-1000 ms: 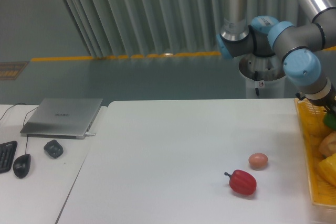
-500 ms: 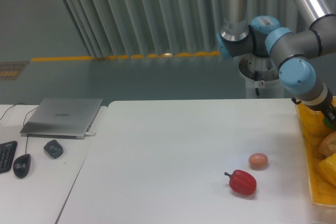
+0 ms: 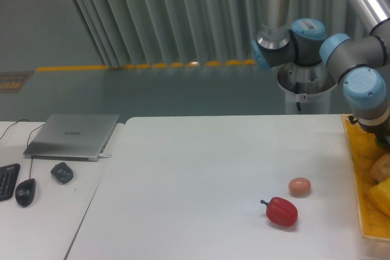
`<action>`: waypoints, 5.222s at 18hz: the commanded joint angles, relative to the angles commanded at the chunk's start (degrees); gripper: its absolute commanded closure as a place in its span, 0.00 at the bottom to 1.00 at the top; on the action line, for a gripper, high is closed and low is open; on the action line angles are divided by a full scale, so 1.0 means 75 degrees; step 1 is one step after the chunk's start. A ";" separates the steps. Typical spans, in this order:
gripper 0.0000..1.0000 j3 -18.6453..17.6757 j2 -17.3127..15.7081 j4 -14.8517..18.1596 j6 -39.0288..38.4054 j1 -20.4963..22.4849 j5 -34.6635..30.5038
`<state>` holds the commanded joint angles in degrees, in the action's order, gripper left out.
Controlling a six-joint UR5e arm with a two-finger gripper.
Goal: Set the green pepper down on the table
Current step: 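Lower the gripper into the basket and grasp the green pepper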
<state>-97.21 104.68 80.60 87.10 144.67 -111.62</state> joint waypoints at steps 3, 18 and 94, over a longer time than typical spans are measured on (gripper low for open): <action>0.00 0.0035 0.0000 0.0012 0.0421 -0.0012 -0.0152; 0.00 -0.0187 0.0094 0.0188 0.3469 -0.0082 -0.1114; 0.13 -0.0293 0.0492 0.0105 0.3470 -0.0129 -0.1899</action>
<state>-99.40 108.37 81.39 113.12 143.70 -125.86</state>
